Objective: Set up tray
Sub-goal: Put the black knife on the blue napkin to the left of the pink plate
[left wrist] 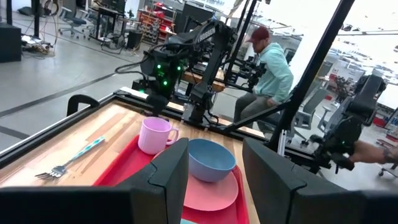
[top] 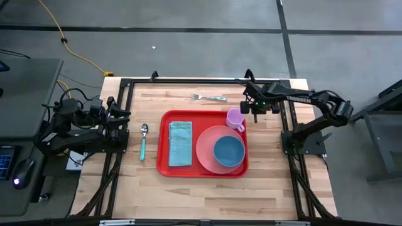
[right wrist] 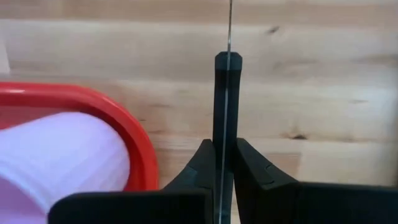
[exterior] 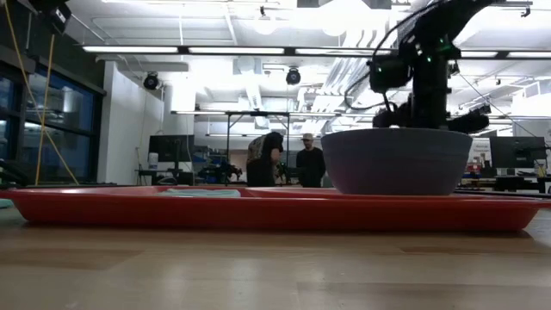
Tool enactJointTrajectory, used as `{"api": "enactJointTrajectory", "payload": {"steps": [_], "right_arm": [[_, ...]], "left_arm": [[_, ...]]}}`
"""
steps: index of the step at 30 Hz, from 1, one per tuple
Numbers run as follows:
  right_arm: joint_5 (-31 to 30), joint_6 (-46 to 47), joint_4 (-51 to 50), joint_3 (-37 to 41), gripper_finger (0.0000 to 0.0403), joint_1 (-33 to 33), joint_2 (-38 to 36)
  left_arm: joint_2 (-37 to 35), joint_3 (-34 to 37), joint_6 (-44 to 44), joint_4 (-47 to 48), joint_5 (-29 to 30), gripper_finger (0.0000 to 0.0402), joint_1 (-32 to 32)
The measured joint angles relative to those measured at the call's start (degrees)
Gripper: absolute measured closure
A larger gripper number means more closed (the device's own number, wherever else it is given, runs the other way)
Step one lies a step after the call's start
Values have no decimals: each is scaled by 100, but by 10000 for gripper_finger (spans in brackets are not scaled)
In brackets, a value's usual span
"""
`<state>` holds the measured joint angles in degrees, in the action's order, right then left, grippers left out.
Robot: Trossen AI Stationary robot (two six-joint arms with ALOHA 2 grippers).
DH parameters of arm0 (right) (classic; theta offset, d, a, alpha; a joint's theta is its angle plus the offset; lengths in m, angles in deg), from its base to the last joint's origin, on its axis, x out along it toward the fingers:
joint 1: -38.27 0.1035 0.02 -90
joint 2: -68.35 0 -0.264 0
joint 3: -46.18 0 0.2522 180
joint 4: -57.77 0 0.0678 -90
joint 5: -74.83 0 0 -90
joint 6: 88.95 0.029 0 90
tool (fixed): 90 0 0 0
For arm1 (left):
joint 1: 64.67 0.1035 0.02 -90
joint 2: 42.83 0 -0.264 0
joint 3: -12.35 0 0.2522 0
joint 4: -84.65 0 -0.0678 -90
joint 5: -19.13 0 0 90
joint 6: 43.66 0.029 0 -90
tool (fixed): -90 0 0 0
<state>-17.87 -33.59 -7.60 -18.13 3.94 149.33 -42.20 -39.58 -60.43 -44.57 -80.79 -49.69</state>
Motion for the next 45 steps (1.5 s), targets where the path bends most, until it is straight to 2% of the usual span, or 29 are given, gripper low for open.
{"api": "enactJointTrajectory", "payload": {"steps": [6,11,19,25,37,45], "right_arm": [[-508,-162,-678,-969,393,-2,-235],[-488,-493,-406,-1780,393,107,-497],[41,-642,1787,-2075,393,617,-800],[349,-522,3435,-2073,393,1492,-629],[-544,-267,5964,-2069,393,3283,443],[-1121,70,7632,-2064,393,4006,1476]], "left_arm": [[2,0,61,-1,0,220,2],[2,0,61,0,-7,220,2],[0,0,61,0,-13,220,2],[2,0,51,9,-33,220,1],[2,0,41,4,-55,220,2],[2,0,-2,2,-59,220,1]]}}
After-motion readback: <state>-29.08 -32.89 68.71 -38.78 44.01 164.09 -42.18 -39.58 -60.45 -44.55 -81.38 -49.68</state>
